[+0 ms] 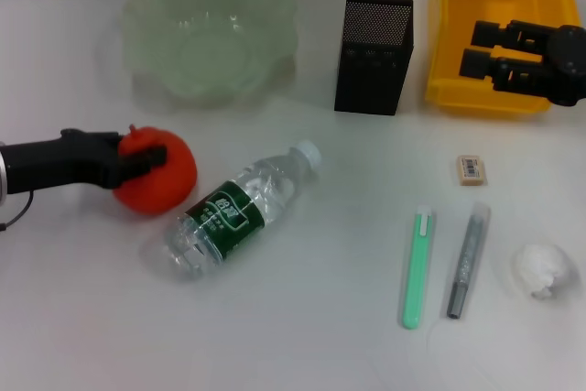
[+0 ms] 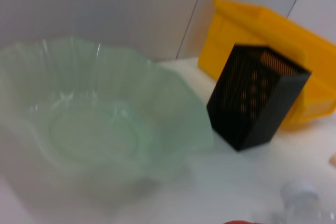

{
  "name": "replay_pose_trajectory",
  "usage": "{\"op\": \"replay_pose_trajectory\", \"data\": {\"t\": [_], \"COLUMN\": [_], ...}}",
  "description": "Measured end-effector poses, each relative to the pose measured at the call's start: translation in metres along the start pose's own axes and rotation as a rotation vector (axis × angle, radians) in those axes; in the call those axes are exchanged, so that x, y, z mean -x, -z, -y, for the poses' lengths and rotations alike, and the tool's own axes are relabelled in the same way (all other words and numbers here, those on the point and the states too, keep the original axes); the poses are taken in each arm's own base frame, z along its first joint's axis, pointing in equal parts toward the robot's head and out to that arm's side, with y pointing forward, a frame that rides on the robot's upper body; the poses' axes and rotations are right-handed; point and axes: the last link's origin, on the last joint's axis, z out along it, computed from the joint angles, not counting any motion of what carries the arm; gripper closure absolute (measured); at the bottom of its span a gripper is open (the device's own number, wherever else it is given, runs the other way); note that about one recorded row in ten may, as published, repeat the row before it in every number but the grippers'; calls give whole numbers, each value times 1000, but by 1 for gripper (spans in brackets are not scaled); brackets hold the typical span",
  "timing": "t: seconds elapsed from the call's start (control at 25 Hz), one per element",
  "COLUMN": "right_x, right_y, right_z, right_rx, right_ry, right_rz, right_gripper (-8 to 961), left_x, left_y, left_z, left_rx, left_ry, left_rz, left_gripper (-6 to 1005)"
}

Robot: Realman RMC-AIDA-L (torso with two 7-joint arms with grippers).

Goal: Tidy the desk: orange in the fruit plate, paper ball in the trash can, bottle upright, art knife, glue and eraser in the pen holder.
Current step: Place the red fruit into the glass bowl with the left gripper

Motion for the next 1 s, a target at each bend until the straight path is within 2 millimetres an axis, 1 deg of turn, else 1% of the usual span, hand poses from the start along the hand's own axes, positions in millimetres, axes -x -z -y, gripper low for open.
{"op": "replay_pose_trajectory", "data": {"t": [0.04,0.16,0.2,0.28,0.32,0.48,0.68,0.72,0.76,0.88,0.92,1.0], "right_x": [0,0,0,-1,-2,-3,-4,-4,-4,-5,-7,-8], "right_y": [1,4,5,5,6,6,7,7,7,8,9,9], "right_z": [1,2,3,3,4,7,8,8,8,8,8,8], "right_rx": [-5,-13,-14,-16,-22,-42,-50,-51,-51,-54,-55,-56], "right_ry": [-6,-13,-14,-17,-21,-24,-17,-15,-15,-18,-23,-27], "right_rz": [7,13,12,11,9,6,0,1,1,1,0,0], "right_gripper": [218,218,218,218,218,218,218,219,219,219,219,219], "left_x": [-2,-8,-12,-14,-17,-22,-34,-42,-42,-57,-67,-71], "left_y": [0,-1,0,1,3,2,-8,-16,-16,-28,-34,-36], "left_z": [0,-1,-1,-2,-3,-4,-2,-1,-1,3,5,7], "left_rx": [1,-3,-2,0,8,17,2,3,3,-3,-21,-34], "left_ry": [-5,-13,-20,-22,-23,-29,-62,-69,-69,-81,-105,-117], "left_rz": [-21,-71,-117,-135,-192,-251,-304,-305,-305,-298,-298,-299], "left_gripper": [595,690,721,734,741,768,791,796,800,814,827,852]}}
